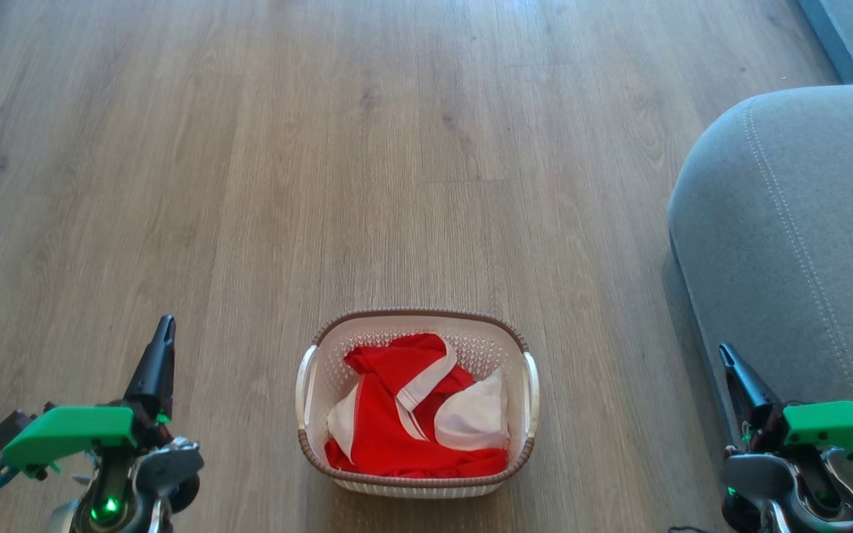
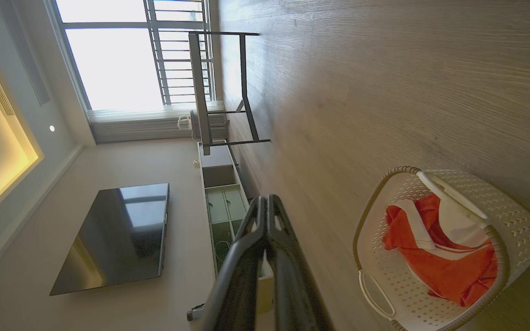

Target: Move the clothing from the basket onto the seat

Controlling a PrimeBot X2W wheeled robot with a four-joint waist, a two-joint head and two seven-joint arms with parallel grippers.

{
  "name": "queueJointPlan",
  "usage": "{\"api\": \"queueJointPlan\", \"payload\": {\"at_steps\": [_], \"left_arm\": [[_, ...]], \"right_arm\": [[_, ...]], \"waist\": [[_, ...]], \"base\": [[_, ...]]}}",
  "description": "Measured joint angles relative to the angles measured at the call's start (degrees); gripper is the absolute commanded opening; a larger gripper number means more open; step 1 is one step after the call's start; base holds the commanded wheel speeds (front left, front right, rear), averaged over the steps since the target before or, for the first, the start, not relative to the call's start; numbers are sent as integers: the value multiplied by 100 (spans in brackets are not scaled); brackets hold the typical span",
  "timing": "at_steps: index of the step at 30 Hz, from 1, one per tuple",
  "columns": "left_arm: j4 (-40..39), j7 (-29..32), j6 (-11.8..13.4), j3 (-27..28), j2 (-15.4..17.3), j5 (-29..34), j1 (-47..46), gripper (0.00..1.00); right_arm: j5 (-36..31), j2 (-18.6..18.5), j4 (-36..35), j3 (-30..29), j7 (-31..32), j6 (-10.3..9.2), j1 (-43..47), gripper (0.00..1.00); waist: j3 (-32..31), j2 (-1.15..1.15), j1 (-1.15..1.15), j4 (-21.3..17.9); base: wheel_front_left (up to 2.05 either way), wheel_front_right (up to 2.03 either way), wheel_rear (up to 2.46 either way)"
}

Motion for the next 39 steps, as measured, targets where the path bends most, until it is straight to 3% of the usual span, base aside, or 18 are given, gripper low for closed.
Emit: {"api": "queueJointPlan", "payload": {"at_steps": [36, 37, 38, 39], "left_arm": [[0, 0, 0, 0, 0, 0, 0, 0], [5, 0, 2, -1, 0, 0, 0, 100], [78, -2, 7, -9, -1, 0, 6, 100], [170, -2, 7, -15, -3, 0, 37, 100]], "right_arm": [[0, 0, 0, 0, 0, 0, 0, 0], [0, 1, 5, 0, 0, 0, 1, 80], [0, 5, 65, 9, -2, -1, 15, 45], [0, 9, 152, 20, -2, -1, 56, 75]], "waist": [[0, 0, 0, 0], [0, 0, 0, 0], [0, 0, 0, 0], [0, 0, 0, 0]], "base": [[0, 0, 0], [0, 0, 0], [0, 0, 0], [0, 0, 0]]}}
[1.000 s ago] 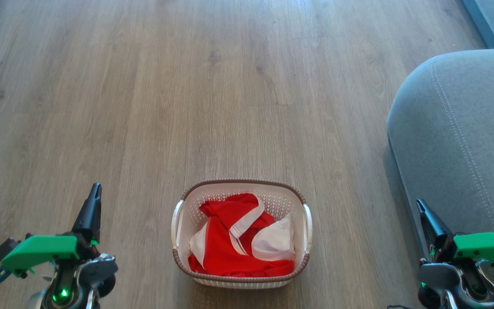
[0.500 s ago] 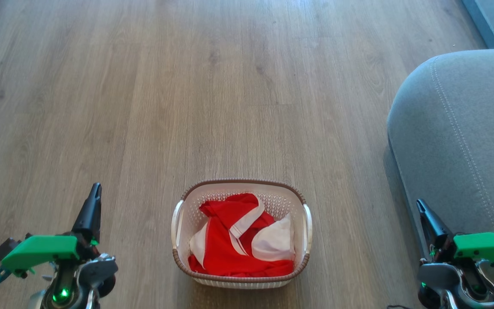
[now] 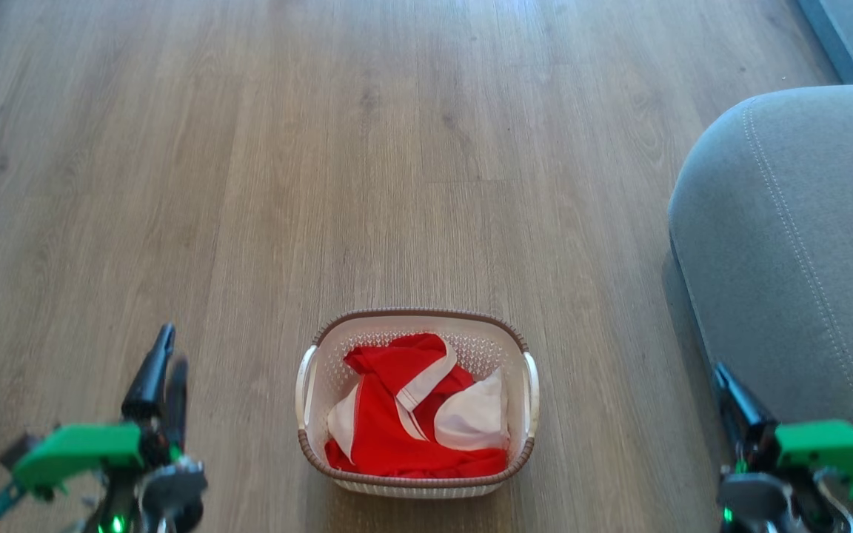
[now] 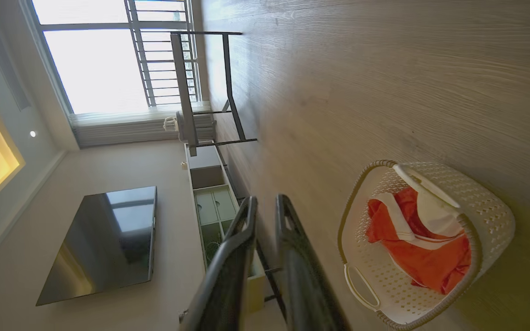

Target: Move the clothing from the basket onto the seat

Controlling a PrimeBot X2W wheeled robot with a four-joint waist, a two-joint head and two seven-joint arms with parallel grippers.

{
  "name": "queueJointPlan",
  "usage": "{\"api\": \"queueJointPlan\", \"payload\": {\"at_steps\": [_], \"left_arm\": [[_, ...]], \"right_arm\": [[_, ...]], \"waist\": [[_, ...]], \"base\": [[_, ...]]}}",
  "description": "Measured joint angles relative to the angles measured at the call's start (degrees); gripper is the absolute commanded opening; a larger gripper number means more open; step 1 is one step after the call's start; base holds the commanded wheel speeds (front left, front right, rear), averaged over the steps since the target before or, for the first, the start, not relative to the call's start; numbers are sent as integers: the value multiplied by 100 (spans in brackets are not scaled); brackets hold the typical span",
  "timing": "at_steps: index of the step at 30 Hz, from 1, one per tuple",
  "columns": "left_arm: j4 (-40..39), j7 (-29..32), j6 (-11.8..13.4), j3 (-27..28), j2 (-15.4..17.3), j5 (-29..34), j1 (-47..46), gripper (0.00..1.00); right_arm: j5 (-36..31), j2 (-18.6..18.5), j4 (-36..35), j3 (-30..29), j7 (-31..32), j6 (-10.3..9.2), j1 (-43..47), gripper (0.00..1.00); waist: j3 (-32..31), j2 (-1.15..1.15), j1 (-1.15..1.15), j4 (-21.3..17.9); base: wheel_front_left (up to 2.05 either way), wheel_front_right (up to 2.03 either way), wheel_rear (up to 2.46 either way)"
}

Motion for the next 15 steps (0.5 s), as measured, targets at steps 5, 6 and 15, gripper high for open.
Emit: {"api": "queueJointPlan", "payload": {"at_steps": [5, 6, 15], "left_arm": [[194, -27, 1, -23, -9, 0, 314, 100], [191, -56, 1, -32, -11, 0, 310, 100], [156, -215, 1, -185, -14, 0, 291, 100]], "right_arm": [[0, 8, 183, 12, -19, 0, 239, 100], [-1, 8, 176, 16, -35, 0, 229, 100], [-142, 7, 60, 103, -210, 0, 210, 100]], "waist": [[1, 0, 0, 1], [1, 0, 0, 2], [-2, 0, 0, 10]], "base": [[0, 0, 0], [0, 0, 0], [0, 0, 0]]}}
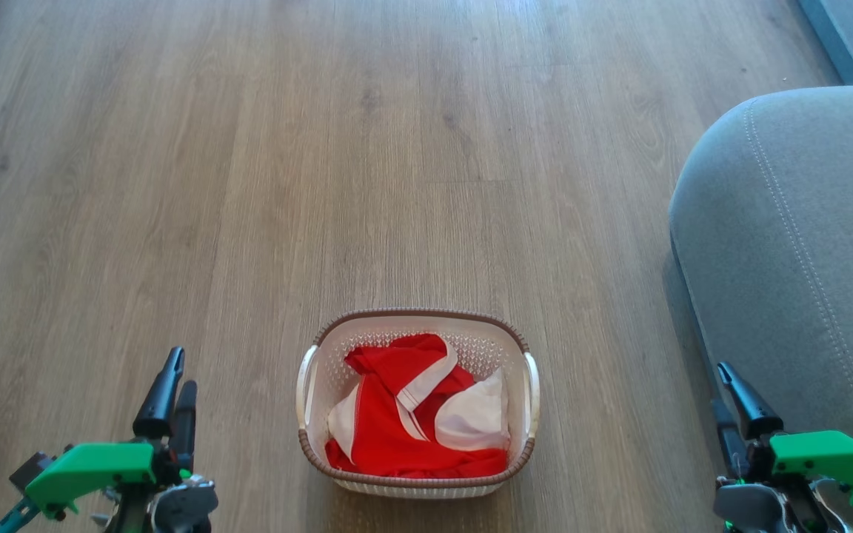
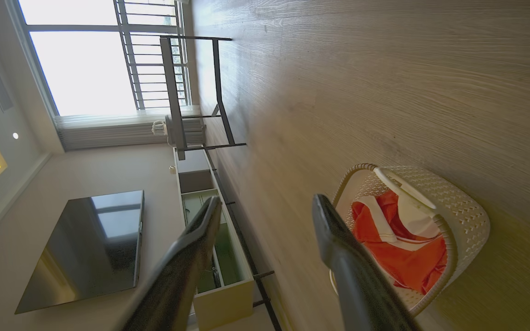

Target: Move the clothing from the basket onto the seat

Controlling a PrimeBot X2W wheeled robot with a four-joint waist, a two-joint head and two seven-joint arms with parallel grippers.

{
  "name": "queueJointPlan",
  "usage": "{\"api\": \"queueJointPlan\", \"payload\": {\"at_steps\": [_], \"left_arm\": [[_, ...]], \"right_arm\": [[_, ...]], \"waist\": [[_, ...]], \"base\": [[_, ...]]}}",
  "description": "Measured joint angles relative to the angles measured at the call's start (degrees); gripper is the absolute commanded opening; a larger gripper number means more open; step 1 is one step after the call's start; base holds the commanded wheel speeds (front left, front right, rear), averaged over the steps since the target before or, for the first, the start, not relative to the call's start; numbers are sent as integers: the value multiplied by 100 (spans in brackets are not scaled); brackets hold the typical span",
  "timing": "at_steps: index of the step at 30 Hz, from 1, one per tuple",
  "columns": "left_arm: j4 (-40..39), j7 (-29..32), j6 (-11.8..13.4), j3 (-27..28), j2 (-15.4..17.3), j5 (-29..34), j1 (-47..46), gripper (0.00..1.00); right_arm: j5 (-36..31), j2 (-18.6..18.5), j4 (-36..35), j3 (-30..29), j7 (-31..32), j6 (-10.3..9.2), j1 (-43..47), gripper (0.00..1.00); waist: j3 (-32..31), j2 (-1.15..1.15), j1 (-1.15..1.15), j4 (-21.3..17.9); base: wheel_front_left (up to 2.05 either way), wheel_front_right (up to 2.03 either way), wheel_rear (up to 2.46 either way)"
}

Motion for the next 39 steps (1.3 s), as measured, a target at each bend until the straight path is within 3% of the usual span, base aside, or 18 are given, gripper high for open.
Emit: {"api": "queueJointPlan", "payload": {"at_steps": [15, 39], "left_arm": [[-25, -252, 54, -197, 10, 456, -1, 100], [-54, -644, 158, -338, 36, 2443, -120, 100]], "right_arm": [[-882, -32, -79, 126, -249, 0, -1, 100], [-3139, -258, -185, 420, -631, 0, -88, 100]], "waist": [[-6, 0, 0, 6], [2, 0, 0, 9]], "base": [[0, 0, 0], [0, 0, 0]]}}
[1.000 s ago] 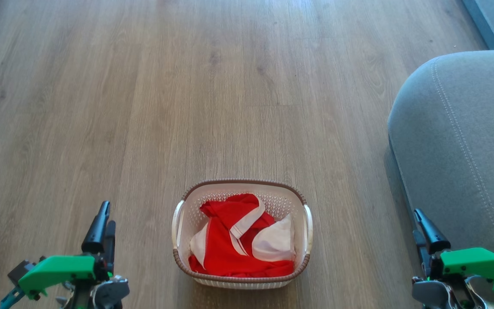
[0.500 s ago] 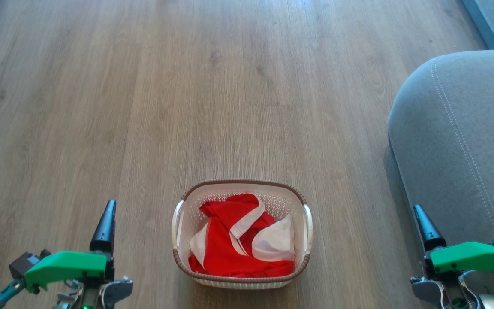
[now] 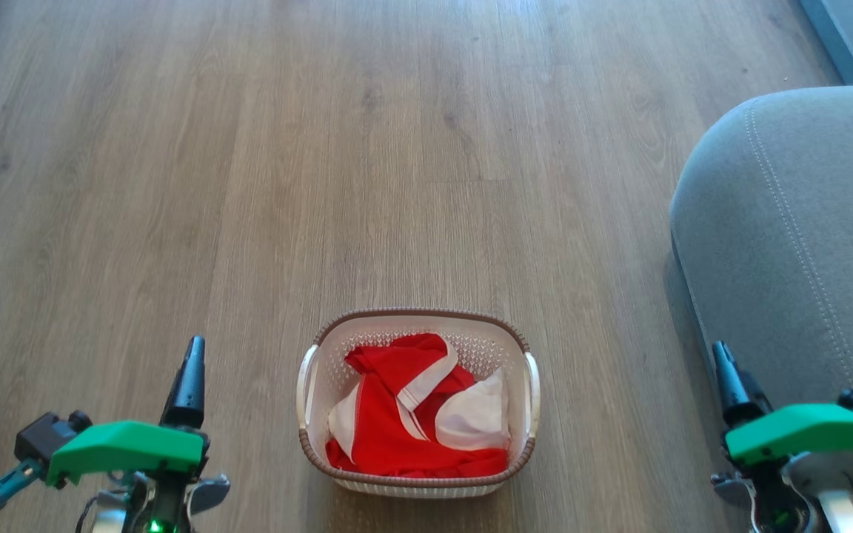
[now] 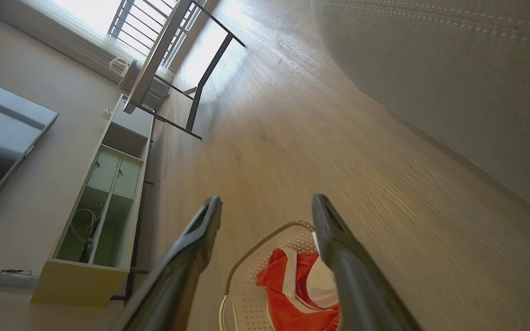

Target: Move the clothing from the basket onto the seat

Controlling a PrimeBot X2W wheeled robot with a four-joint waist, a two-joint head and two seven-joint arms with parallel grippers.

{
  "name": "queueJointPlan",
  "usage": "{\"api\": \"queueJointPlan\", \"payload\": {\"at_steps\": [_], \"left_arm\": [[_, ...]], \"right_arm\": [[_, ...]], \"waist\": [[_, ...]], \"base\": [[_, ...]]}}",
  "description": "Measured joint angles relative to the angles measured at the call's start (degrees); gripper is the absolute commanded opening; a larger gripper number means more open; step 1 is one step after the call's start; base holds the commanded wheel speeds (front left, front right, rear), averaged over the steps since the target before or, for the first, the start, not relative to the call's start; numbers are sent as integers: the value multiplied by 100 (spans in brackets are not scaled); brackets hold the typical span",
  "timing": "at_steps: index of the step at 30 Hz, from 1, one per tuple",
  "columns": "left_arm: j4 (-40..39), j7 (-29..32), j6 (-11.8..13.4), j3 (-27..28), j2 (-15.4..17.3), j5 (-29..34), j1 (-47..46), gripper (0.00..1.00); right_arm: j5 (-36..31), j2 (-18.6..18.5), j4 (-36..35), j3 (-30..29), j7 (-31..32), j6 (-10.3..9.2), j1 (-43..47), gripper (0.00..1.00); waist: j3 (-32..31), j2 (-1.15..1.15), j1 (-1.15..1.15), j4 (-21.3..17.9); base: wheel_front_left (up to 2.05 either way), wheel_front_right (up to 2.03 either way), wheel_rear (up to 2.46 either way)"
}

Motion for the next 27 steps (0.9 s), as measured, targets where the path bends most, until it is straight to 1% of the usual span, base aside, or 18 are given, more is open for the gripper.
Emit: {"api": "queueJointPlan", "payload": {"at_steps": [11, 18, 27], "left_arm": [[1, -182, -2, -4, 15, 1067, -2, 100], [-1, -292, -10, -3, 62, 1826, -29, 100], [-124, -417, -15, 42, 66, 2729, -43, 100]], "right_arm": [[-893, -408, 11, 550, -181, 0, -285, 100], [-1291, -620, 48, 898, -298, 0, -421, 100], [-1750, -861, 112, 1205, -436, 0, -550, 100]], "waist": [[29, 0, 0, -12], [38, 0, 0, -10], [70, 0, 0, -15]], "base": [[0, 0, 0], [0, 0, 0], [0, 0, 0]]}}
